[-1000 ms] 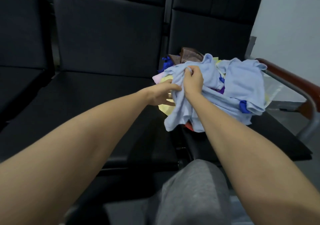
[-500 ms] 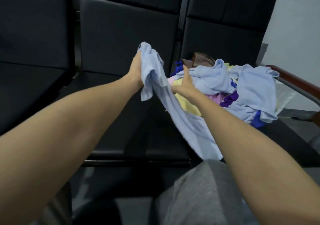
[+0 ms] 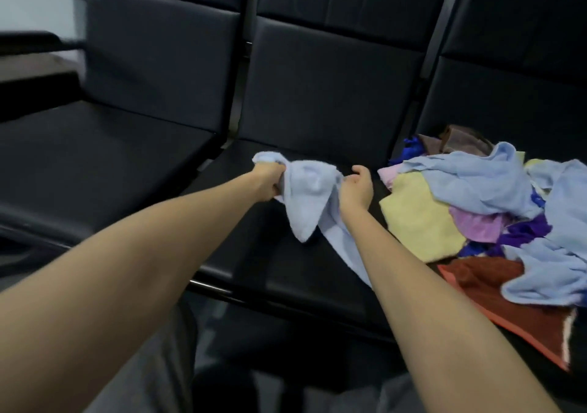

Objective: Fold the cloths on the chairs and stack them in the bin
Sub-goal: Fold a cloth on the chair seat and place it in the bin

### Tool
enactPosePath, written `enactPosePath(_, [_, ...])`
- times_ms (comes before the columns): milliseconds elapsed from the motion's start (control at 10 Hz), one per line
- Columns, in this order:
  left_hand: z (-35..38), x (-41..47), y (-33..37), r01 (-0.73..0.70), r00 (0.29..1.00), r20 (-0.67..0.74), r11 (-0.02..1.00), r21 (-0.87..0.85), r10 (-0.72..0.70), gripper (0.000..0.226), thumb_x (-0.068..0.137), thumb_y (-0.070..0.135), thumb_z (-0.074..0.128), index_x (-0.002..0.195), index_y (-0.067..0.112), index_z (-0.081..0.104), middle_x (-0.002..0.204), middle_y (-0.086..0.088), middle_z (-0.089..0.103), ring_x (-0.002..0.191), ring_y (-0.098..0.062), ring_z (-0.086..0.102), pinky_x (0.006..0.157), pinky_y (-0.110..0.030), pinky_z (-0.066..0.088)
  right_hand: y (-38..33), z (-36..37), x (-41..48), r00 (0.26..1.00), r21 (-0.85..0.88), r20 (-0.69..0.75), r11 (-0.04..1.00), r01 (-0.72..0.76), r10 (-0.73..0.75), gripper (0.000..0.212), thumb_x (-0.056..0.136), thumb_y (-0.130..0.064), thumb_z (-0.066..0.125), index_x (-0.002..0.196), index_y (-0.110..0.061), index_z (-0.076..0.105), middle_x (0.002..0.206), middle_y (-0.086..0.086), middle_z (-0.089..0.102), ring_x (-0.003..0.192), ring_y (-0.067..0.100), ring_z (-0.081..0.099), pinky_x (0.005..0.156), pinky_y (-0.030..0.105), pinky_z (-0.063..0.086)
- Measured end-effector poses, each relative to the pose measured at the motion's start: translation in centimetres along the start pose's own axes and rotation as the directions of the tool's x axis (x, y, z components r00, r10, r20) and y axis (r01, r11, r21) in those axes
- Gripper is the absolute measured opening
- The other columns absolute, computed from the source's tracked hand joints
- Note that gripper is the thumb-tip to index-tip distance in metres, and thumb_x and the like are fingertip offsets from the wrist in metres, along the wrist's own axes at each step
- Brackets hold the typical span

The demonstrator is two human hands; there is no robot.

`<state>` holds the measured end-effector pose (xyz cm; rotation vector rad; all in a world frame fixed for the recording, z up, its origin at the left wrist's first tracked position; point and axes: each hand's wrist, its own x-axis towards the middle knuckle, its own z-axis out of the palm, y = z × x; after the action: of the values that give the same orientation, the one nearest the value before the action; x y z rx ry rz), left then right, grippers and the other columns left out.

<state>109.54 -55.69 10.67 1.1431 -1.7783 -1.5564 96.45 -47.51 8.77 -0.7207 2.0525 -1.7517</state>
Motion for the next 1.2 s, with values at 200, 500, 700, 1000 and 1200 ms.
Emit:
enactPosePath(200, [-0.2,0.6,-5.7,0.242,0.955,-0.213,0.956,0.167,-0.204,0.01,0.09,0.012,0.053,0.096,0.004,0.051,0.071,-0.004,0.047,0.057,-0.012,0.044,0.047,-0.02,0.036,3.5,0.7,-0.6,0.887,-0.261,0.432,0.918,0.298,-0.165,0.049,0.086,-0.004,0.044,0.134,-0.015,0.046,0.119,0.005,0.052,0.1,0.016,0.05,0.081,0.026,0.042])
enactPosePath(500, [2.2,0.9,-9.5,-0.195,0.907,-0.152,0.713,0.674,0.392,0.055,0.088,0.034,0.061,0.139,0.038,0.042,0.158,-0.011,-0.006,0.141,-0.034,0.016,0.106,-0.044,0.031,7.8,1.4,-2.7,0.764,-0.468,0.601,0.673,0.573,-0.233,0.032,0.08,-0.033,0.052,0.106,-0.018,0.062,0.112,0.011,0.056,0.108,0.029,0.051,0.078,0.031,0.039])
enactPosePath(700, [0.4,0.5,-7.5,-0.353,0.876,0.176,0.35,0.868,0.448,0.022,0.078,0.036,0.062,0.075,0.015,0.055,0.135,0.015,0.043,0.141,-0.026,0.018,0.11,-0.049,0.009,5.5,0.3,-2.2,0.84,-0.353,0.486,0.825,0.441,-0.241,0.032,0.08,0.003,0.045,0.089,-0.026,0.054,0.084,0.003,0.054,0.062,0.013,0.046,0.054,0.023,0.036])
enactPosePath(1000, [-0.4,-0.8,-5.6,-0.467,0.862,0.231,0.529,0.708,0.451,0.029,0.078,0.019,0.063,0.107,0.018,0.059,0.091,0.002,0.051,0.086,-0.021,0.055,0.073,-0.037,0.048,3.5,-0.7,-2.0,0.824,-0.649,0.549,0.549,0.526,-0.14,0.037,0.086,-0.033,0.058,0.111,-0.016,0.037,0.1,0.006,0.06,0.093,0.025,0.058,0.077,0.036,0.038])
enactPosePath(1200, [0.8,-2.1,-3.3,-0.415,0.904,0.406,0.502,0.759,0.134,0.029,0.077,0.032,0.066,0.099,0.012,0.059,0.099,-0.003,0.06,0.095,-0.022,0.054,0.081,-0.033,0.043,1.9,-2.0,-2.2,0.871,-0.692,0.398,0.53,0.491,-0.288,0.044,0.087,0.0,0.045,0.128,-0.013,0.043,0.12,0.011,0.042,0.092,0.027,0.05,0.071,0.034,0.037])
